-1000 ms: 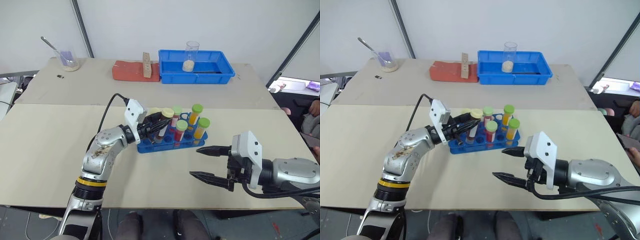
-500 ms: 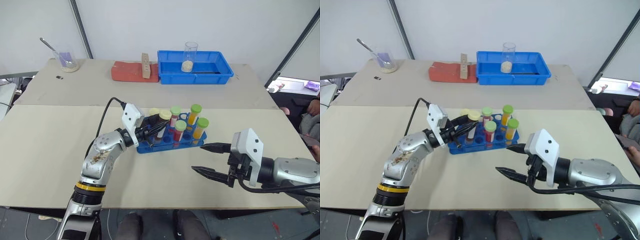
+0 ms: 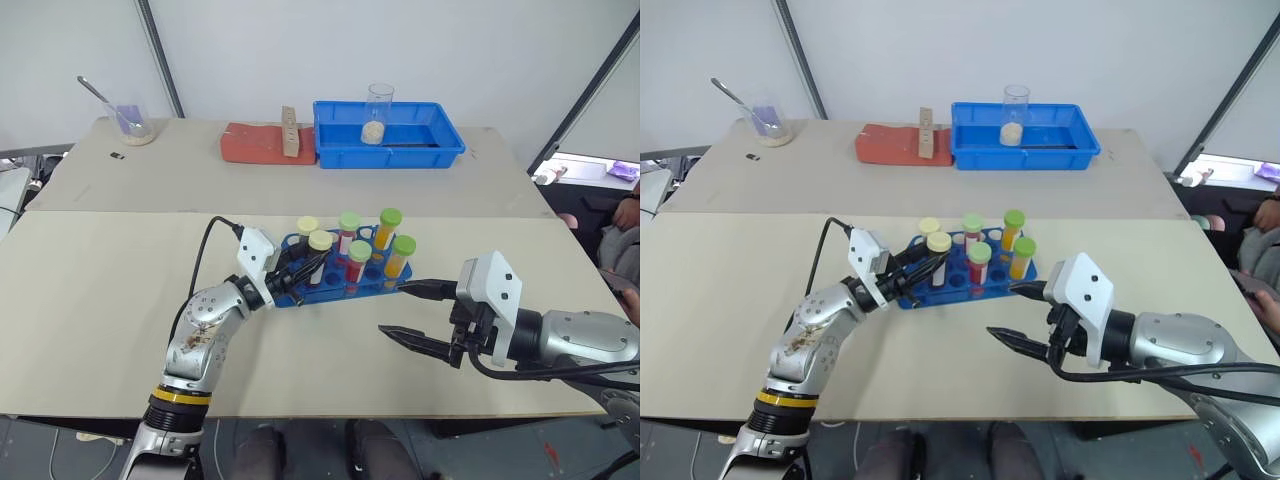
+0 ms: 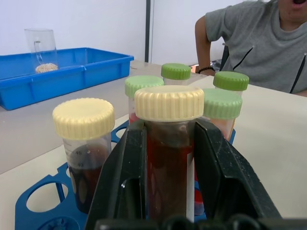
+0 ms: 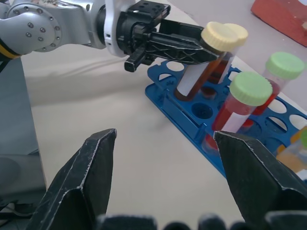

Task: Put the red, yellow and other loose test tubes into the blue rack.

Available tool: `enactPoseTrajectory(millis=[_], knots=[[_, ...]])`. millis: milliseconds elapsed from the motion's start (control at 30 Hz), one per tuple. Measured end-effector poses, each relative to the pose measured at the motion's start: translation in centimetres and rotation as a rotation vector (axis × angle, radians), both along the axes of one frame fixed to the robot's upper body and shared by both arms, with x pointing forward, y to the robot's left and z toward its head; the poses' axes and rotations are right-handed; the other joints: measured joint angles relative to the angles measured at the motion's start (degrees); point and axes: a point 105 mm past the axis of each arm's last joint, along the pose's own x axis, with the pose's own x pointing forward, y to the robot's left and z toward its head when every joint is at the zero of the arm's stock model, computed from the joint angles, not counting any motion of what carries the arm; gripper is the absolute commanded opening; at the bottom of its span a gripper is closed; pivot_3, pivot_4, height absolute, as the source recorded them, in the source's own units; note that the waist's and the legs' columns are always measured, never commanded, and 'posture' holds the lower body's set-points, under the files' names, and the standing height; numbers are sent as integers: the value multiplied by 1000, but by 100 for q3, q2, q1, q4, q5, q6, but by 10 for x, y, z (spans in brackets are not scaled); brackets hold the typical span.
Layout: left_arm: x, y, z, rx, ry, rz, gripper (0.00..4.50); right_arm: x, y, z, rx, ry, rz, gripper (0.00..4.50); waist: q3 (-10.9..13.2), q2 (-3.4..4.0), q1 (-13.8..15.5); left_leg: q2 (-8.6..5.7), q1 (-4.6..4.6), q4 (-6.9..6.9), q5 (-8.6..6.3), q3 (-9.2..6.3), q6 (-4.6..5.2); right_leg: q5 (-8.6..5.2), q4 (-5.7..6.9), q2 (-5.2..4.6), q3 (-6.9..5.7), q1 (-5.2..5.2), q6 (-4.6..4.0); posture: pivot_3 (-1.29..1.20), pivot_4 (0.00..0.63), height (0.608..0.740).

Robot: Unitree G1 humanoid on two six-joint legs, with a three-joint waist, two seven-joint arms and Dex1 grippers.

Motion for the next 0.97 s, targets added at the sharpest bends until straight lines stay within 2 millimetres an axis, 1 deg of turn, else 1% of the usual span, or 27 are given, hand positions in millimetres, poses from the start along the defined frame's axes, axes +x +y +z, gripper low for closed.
enactPoseTrajectory(millis=[33, 167, 200, 333, 400, 500, 567, 633, 700, 800, 867, 967], knots=[[-1, 2, -2, 12, 4, -2, 2341, 1, -1, 0, 0, 0, -4, 3658, 0, 0, -2, 0, 1, -1, 0, 0, 0, 0, 0, 0, 0, 0, 0, 0, 150, 740], [-4, 12, -16, 63, 43, 14, 4247, 5, -3, 0, -6, -7, -20, 3658, 0, 0, 2, 0, -2, -1, 0, 0, 0, -1, -1, -1, -1, -4, -1, 0, 150, 740], [-5, 14, -18, 75, 46, 15, 4384, 6, -3, 2, -6, -12, -20, 3658, 0, 0, 2, 1, -4, -1, 0, 0, 0, -1, -2, -1, -1, -5, -1, 0, 150, 740], [-16, 27, -18, 160, 33, 6, 4384, 10, -5, 4, -5, -18, -28, 3658, 0, 0, 2, 3, -2, -8, -1, 2, -1, -3, -4, -4, -2, -7, -4, 0, 150, 740], [-22, 42, -20, 235, 55, 9, 4384, 12, -8, 3, -18, -11, -27, 3658, 1, 0, -4, 6, -3, -11, -1, 5, -1, -6, -4, -4, -4, -14, -8, 0, 150, 740], [-30, 67, -15, 347, 87, 25, 4384, 14, -15, 1, -59, 0, -19, 3658, 1, 1, -4, 9, -3, -16, -1, 7, -1, -9, -3, -6, -8, -23, -15, 0, 150, 740], [-36, 84, -9, 432, 101, 39, 4384, 18, -23, 2, -85, -13, -6, 3658, 2, 2, -1, 9, -7, -18, -1, 10, -1, -10, -3, -11, -8, -33, -16, 0, 150, 740], [-40, 98, 2, 490, 74, 75, 4384, 22, -32, 6, -111, -40, 4, 3658, 2, 3, 2, 7, -14, -20, -1, 18, -2, -11, -3, -20, -8, -46, -16, 0, 150, 740], [-43, 106, 10, 517, 57, 103, 4384, 24, -41, 7, -145, -55, 18, 3658, 2, 3, 20, 6, -28, -19, -1, 20, -2, -11, -3, -22, -9, -59, -16, 0, 150, 740], [-48, 117, 14, 525, 76, 137, 4384, 28, -58, 12, -173, -53, 23, 3658, 2, 3, 20, 6, -45, -20, -1, 24, -1, -10, -3, -22, -9, -79, -15, 0, 150, 740], [-51, 116, 16, 514, 81, 133, 4384, 29, -64, 15, -175, -53, 26, 3658, 2, 3, 16, 7, -46, -21, -1, 25, -1, -10, -1, -20, -9, -81, -16, 0, 150, 740], [-56, 111, 15, 508, 92, 113, 4384, 29, -64, 16, -175, -54, 45, 3658, 2, 3, 13, 8, -44, -25, -1, 25, -1, -11, 5, -17, -9, -85, -17, 0, 150, 740]])
